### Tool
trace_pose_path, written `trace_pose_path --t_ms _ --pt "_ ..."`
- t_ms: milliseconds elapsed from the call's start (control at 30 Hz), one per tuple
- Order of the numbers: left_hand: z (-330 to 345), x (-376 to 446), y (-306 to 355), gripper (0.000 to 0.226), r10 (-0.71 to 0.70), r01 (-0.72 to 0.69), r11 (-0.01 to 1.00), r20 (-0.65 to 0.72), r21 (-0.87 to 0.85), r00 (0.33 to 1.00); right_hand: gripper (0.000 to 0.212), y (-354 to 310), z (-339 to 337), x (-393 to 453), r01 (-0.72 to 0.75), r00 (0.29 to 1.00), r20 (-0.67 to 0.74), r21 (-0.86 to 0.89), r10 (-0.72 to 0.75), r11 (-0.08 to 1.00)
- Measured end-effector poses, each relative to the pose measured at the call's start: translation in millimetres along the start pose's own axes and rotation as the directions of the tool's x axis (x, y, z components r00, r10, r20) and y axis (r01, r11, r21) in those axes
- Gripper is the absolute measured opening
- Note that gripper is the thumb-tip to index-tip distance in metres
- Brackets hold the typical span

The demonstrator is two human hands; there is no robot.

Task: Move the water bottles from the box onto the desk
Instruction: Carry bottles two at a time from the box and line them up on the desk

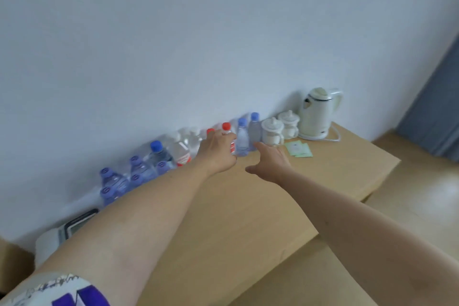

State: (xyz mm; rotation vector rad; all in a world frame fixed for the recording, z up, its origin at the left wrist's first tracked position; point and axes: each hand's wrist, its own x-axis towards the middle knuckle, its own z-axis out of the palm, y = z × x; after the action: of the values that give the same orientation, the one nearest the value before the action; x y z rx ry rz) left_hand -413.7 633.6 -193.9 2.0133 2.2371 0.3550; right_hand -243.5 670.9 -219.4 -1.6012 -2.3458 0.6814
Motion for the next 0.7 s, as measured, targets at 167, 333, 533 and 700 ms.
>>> trace_pose_path --t_ms 167,333,533,700 --pt "34 29 110 0.059 0.163 -0.162 0.987 0.087 -0.019 0.983 0.085 97 -48 -34 -0.170 0.983 -0.068 -0.013 0.169 0.985" --pt "79 43 244 0.071 0.282 -0.284 0.959 0.190 -0.021 0.940 0.089 210 -96 -85 -0.340 0.935 -0.108 0.002 0.338 0.940" --pt "133 35 422 0.069 0.457 -0.462 0.886 0.274 -0.051 0.846 0.086 350 -161 -163 -0.538 0.829 -0.176 0.007 0.531 0.843" --pt "167 15 565 0.069 0.617 -0.614 0.780 0.311 -0.122 0.723 0.088 449 -213 -243 -0.690 0.698 -0.227 0.039 0.679 0.723"
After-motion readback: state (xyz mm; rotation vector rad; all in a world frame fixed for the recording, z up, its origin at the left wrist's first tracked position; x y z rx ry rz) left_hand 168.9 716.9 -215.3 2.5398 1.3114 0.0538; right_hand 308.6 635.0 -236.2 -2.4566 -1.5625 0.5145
